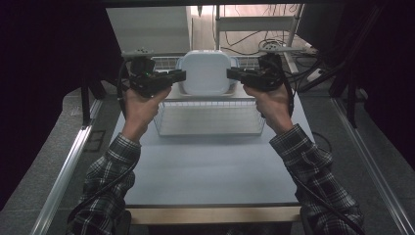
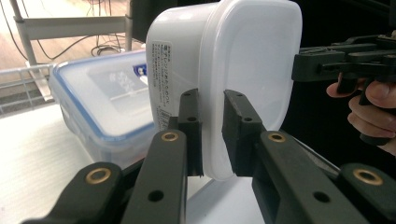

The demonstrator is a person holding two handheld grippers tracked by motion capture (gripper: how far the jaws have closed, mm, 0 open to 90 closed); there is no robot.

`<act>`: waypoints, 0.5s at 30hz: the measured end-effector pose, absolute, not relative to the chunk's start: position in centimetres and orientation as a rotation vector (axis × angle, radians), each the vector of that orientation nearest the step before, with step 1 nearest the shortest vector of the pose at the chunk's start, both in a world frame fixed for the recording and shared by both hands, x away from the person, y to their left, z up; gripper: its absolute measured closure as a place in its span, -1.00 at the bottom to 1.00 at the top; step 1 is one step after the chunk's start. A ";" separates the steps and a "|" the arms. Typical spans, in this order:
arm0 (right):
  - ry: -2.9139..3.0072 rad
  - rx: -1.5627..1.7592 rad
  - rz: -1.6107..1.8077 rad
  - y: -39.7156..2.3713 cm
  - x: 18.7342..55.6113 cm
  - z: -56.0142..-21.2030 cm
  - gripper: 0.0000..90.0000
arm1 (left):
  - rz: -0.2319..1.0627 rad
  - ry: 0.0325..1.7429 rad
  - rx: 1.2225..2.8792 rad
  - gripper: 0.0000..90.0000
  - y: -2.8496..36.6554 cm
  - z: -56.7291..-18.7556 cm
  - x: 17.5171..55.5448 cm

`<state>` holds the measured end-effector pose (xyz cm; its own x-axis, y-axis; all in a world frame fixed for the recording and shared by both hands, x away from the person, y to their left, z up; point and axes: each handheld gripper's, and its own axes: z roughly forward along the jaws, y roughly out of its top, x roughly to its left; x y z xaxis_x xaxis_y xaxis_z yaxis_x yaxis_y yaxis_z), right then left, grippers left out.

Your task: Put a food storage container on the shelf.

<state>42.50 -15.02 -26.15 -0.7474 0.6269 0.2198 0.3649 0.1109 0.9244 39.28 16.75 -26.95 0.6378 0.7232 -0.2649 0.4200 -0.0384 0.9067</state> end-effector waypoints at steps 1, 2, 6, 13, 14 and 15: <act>2.160 0.987 1.688 -15.0 42.5 -26.1 0.75 | 0.316 0.950 1.666 0.74 16.8 -27.0 39.3; 2.153 0.986 1.683 -15.1 42.8 -25.7 0.74 | 0.313 0.947 1.662 0.74 16.7 -26.6 39.6; 2.138 0.987 1.682 -15.1 43.1 -25.2 0.74 | 0.304 0.949 1.660 0.74 16.6 -26.2 40.2; 2.127 1.000 1.661 -14.9 44.2 -24.4 0.71 | 0.272 0.958 1.637 0.73 16.7 -26.1 41.6; 2.126 0.996 1.653 -14.9 44.3 -24.4 0.71 | 0.274 0.957 1.640 0.73 16.7 -26.1 41.8; 2.126 0.996 1.653 -14.9 44.3 -24.4 0.71 | 0.274 0.957 1.640 0.72 16.7 -26.1 41.8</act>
<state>44.29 -14.88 -24.38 -0.7272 0.6582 0.1947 0.3507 0.1125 0.9297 41.77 16.75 -26.06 0.6389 0.7061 -0.3052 0.4375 -0.0072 0.8992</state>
